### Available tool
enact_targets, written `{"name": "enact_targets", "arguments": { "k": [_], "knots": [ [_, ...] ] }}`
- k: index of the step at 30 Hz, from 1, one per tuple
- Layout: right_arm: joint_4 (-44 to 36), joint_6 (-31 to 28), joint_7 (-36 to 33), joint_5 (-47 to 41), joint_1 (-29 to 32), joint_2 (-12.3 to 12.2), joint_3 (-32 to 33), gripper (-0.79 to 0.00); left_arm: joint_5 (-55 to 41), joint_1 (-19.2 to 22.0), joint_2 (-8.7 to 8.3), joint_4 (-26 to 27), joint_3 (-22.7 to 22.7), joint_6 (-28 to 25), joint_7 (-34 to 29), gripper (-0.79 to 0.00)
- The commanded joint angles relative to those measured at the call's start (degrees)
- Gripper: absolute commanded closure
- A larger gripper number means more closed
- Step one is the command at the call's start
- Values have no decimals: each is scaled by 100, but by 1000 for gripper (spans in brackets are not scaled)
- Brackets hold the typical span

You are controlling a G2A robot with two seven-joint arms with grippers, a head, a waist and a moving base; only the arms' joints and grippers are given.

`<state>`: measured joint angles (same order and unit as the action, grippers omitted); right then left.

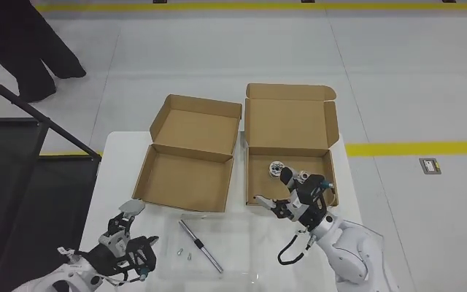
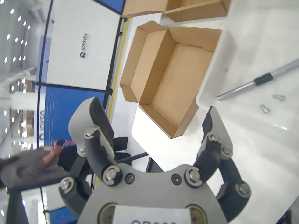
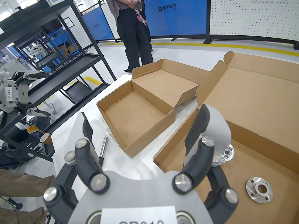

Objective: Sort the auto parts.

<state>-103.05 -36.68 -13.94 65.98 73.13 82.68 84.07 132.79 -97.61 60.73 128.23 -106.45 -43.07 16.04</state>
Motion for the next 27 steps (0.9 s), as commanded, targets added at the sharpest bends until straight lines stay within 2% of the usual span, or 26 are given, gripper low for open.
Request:
{"name": "enact_targets", "arguments": {
  "k": [1, 4, 7, 16, 18, 19, 21, 23, 27],
  "knots": [
    [-202, -72, 158, 169, 216, -36, 112, -785, 490, 257, -90, -37, 126, -422, 351, -785],
    [-577, -208, 675, 282, 660, -90, 374, -785, 1166, 645, -227, -132, 357, -916, 667, -785],
    [-798, -267, 1238, 175, 1042, -130, 672, -785, 1549, 1015, -308, -202, 624, -1252, 669, -785],
    [-806, -208, 1268, 172, 1079, -132, 708, -785, 1580, 995, -310, -191, 653, -1230, 659, -785],
    [-806, -208, 1268, 172, 1079, -132, 708, -785, 1742, 873, -336, -126, 970, -1149, 745, -785],
    [-806, -208, 1268, 172, 1079, -132, 708, -785, 1817, 916, -366, -121, 1116, -1279, 888, -785],
    [-806, -208, 1268, 172, 1079, -132, 708, -785, 2067, 1145, -445, -164, 1413, -1493, 1197, -785],
    [-806, -208, 1268, 172, 1079, -132, 708, -785, 2340, 1407, -550, -272, 1730, -1493, 1632, -785],
    [-806, -208, 1268, 172, 1079, -132, 708, -785, 3448, 1871, -854, -471, 2403, -1493, 2573, -785]
  ]
}}
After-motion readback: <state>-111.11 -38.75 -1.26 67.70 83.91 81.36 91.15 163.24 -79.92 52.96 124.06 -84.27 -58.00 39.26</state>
